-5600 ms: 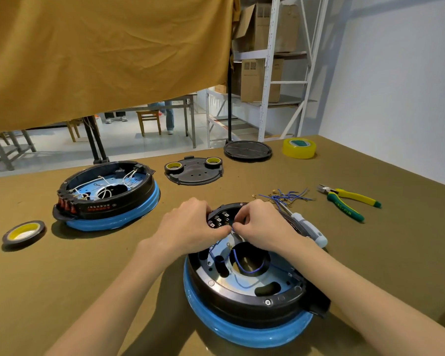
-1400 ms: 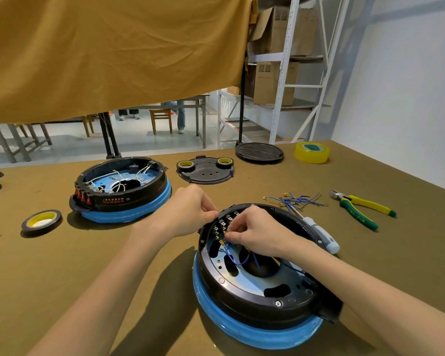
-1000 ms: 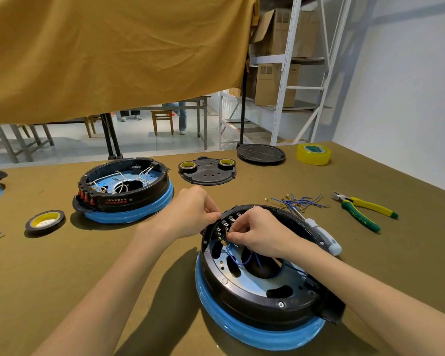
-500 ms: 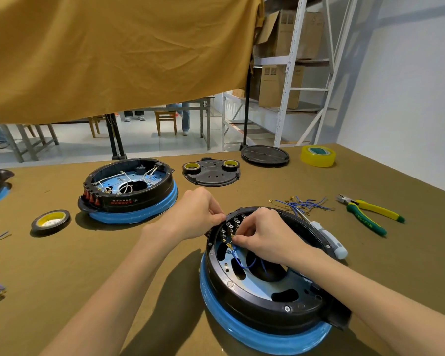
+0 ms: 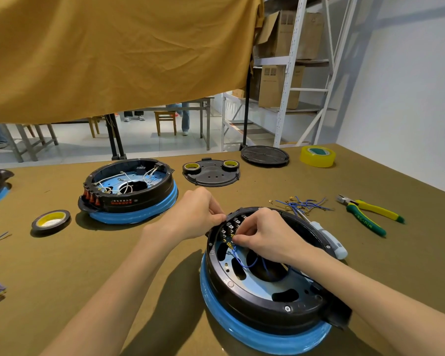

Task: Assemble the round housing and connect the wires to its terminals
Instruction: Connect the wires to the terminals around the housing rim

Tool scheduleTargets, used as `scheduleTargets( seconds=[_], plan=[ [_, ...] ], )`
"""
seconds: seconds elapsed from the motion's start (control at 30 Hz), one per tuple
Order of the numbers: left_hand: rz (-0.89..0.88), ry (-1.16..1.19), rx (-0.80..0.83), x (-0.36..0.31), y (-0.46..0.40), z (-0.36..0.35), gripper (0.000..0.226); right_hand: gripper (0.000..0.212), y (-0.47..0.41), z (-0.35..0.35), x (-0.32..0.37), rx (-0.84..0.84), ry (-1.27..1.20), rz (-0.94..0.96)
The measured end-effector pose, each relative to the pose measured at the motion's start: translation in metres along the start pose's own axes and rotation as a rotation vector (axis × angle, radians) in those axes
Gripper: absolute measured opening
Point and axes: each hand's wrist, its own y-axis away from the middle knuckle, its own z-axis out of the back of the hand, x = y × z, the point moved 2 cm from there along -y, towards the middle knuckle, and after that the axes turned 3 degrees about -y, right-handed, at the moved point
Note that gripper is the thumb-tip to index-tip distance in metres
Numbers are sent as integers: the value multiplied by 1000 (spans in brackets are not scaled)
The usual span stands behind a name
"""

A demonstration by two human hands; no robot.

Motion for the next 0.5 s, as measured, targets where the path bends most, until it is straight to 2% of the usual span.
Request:
scheduleTargets(
  seconds=[0.17, 0.37, 0.5],
  plan=[
    [16, -28, -55, -2, -1, -4, 18, 16, 0, -1, 10, 6, 64, -44],
    [39, -33, -76, -3, -1, -3, 16, 13, 2, -11, 31, -44, 377, -111],
    [50, -51, -77, -4, 1, -4, 15, 17, 4, -14, 45, -14, 525, -147]
  ],
)
